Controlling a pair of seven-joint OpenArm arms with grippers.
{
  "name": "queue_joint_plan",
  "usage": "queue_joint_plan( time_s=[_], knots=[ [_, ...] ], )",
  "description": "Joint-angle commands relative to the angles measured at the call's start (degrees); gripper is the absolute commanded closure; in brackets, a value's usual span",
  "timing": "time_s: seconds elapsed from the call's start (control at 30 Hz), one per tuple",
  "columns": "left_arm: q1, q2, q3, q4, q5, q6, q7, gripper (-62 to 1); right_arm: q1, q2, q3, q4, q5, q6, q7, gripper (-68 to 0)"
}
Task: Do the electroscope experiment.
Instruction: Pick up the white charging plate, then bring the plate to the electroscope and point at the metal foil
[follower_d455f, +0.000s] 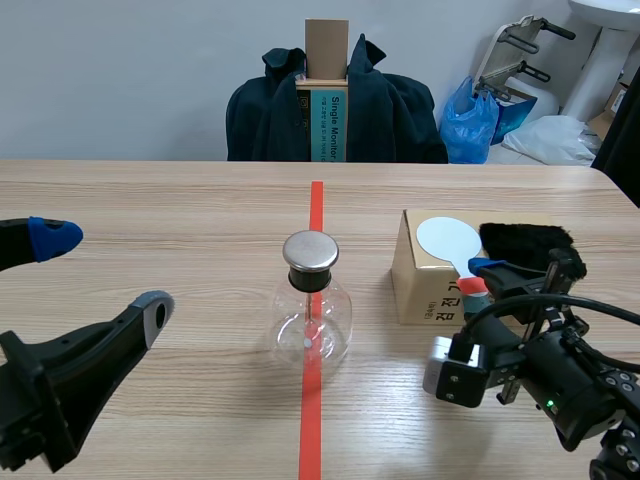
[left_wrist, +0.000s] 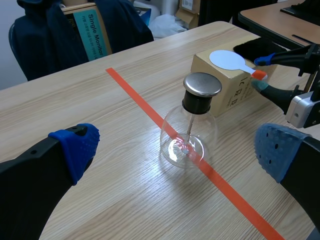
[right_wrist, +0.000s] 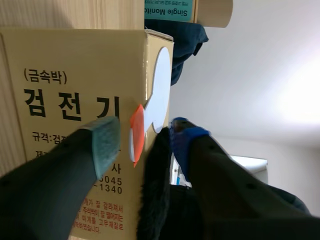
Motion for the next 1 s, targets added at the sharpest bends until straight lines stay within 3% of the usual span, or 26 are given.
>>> queue_joint_plan(
  time_s=[0.0, 0.17, 0.27, 0.53, 0.67, 0.73, 0.87, 0.9, 0.97],
  knots=[
    [0.0, -0.3, 0.1, 0.9, -0.4, -0.1, -0.8, -62.3, 0.7, 0.9, 0.7, 1.1, 0.3, -0.9, 0.0, -14.2],
    [0.0, -0.3, 0.1, 0.9, -0.4, -0.1, -0.8, -62.3, 0.7, 0.9, 0.7, 1.1, 0.3, -1.3, 0.0, -0.4],
    [0.0, -0.3, 0.1, 0.9, -0.4, -0.1, -0.8, -62.3, 0.7, 0.9, 0.7, 1.1, 0.3, -2.8, 0.0, -0.7],
    [0.0, -0.3, 0.1, 0.9, -0.4, -0.1, -0.8, -62.3, 0.7, 1.4, 1.7, 3.5, 0.3, -11.0, -0.3, -0.7],
    [0.0, -0.3, 0.1, 0.9, -0.3, -0.1, 0.1, -61.8, 0.4, 3.7, 2.3, 7.1, 3.4, -11.4, -0.3, -0.7],
    [-0.6, -0.3, 0.1, 0.9, -0.3, -0.5, 2.0, -46.0, -0.3, 5.7, 2.3, 9.9, 6.4, -11.7, -0.3, -0.7],
    [-4.1, -1.5, 0.4, 0.4, -0.4, -2.1, 8.8, -5.0, -2.1, 8.6, 3.1, 15.4, 13.1, -15.9, -0.4, -0.7],
    [-5.5, -2.1, 0.7, -0.3, -0.4, -2.7, 9.8, -1.2, -2.3, 8.7, 3.7, 16.7, 14.1, -16.5, -0.5, -0.7],
    [-8.8, -3.2, 1.7, -2.5, -0.4, -4.0, 10.6, -2.6, -2.2, 8.7, 4.6, 18.8, 16.1, -16.5, -0.9, -0.7]
  ],
)
